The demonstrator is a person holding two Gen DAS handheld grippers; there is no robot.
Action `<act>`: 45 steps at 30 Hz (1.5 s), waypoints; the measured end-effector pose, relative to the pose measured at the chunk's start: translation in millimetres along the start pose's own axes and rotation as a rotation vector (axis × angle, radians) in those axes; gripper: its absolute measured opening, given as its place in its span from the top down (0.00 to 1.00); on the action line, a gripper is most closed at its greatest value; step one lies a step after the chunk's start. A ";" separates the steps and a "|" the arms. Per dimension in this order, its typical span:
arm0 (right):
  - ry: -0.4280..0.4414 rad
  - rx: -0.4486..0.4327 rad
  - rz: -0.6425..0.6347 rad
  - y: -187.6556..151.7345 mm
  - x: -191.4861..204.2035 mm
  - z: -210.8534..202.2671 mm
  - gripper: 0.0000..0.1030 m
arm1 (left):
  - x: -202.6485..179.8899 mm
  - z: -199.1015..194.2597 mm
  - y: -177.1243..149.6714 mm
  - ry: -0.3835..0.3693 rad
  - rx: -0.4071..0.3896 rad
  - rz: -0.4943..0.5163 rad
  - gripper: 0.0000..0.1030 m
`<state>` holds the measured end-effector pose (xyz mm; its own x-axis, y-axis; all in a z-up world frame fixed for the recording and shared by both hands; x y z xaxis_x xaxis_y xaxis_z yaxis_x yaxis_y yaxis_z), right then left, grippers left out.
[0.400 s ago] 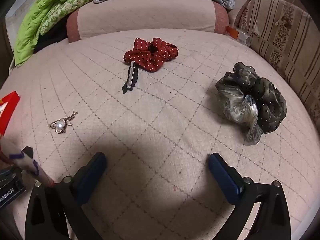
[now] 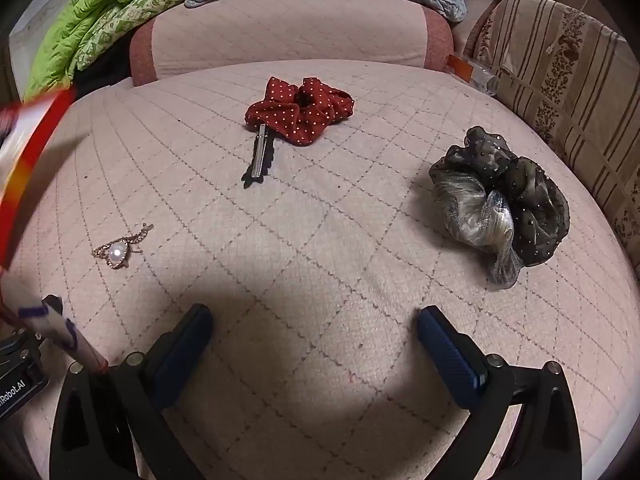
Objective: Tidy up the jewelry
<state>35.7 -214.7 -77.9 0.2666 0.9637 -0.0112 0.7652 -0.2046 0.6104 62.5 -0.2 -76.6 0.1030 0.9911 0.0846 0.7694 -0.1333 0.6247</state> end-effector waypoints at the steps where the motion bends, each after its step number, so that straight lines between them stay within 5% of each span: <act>1: 0.003 0.000 0.002 -0.6 0.0 -1.3 0.00 | -0.9 0.1 0.4 0.001 0.000 0.001 0.00; 45: -0.006 0.013 0.018 -0.5 -1.6 10.9 0.00 | 12.7 -4.1 -4.4 0.000 0.007 0.000 0.00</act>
<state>41.3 -218.0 -86.9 0.2837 0.9589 -0.0048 0.7675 -0.2240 0.6006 57.9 12.9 -75.1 0.1027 0.9911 0.0846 0.7736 -0.1330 0.6196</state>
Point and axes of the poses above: each gripper's, at about its wrist camera, not at the fingertips, and z roughly the way its jaws point, x to its left, y to its top, the point moved 10 cm from there along z, roughly the way its jaws point, and after that the axes turned 2 degrees about z, right-handed, at the moved point
